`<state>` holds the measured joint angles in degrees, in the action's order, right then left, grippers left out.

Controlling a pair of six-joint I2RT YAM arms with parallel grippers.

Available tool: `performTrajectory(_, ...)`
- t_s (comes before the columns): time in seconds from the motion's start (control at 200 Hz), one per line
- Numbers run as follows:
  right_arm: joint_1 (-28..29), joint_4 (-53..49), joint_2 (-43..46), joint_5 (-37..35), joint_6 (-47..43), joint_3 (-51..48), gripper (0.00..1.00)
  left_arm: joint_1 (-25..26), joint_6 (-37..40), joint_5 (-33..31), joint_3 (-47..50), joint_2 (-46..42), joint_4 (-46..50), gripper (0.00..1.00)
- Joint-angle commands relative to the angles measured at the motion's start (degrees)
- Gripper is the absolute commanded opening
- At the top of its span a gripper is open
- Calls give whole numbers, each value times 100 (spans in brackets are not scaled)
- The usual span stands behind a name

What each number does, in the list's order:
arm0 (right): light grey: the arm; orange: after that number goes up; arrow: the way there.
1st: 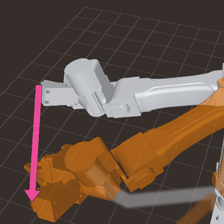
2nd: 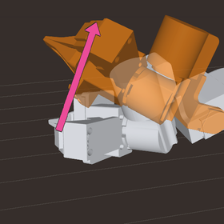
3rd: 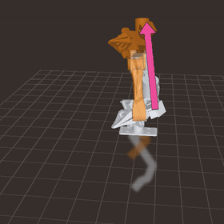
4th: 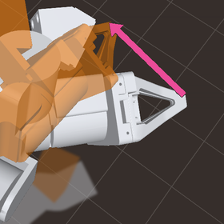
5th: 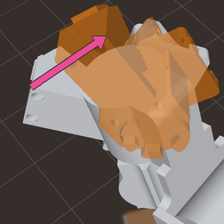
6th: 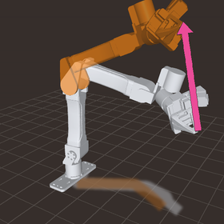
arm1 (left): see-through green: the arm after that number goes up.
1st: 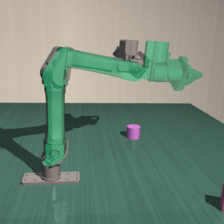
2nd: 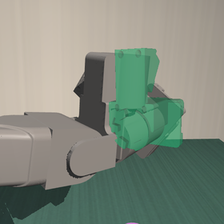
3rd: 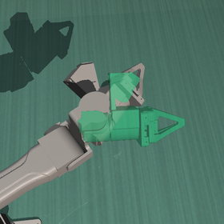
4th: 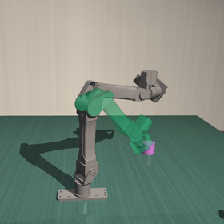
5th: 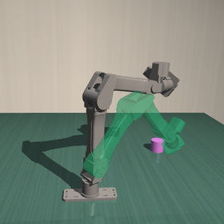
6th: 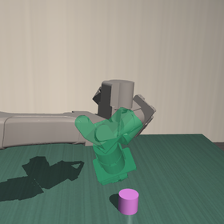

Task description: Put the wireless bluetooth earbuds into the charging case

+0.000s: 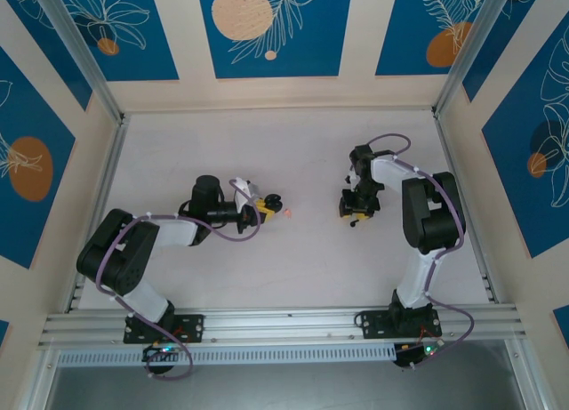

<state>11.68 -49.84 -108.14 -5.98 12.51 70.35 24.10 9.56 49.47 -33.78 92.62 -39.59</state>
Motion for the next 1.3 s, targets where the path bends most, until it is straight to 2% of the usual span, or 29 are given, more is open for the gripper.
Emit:
performTrajectory(0.0, 81, -574, 141, -111, 162, -168, 43, -37, 99, 100, 46, -137, -15, 7)
performTrajectory(0.39, 325, -770, 292, -36, 368, -329, 43, -36, 84, 107, 42, -141, -17, 7)
performTrajectory(0.62, 346, -822, 557, 245, 401, -257, 42, -28, 83, 101, 45, -150, -19, 7)
performTrajectory(0.85, 339, -1321, 777, -248, 431, 194, 42, -25, 87, 98, 40, -171, -7, 7)
performTrajectory(1.09, 346, -1479, 369, -679, 247, 492, 38, -27, 98, 89, 49, -179, 3, 7)
performTrajectory(1.295, 354, -1391, 36, -689, 101, 547, 37, -28, 120, 71, 49, -192, 48, 7)
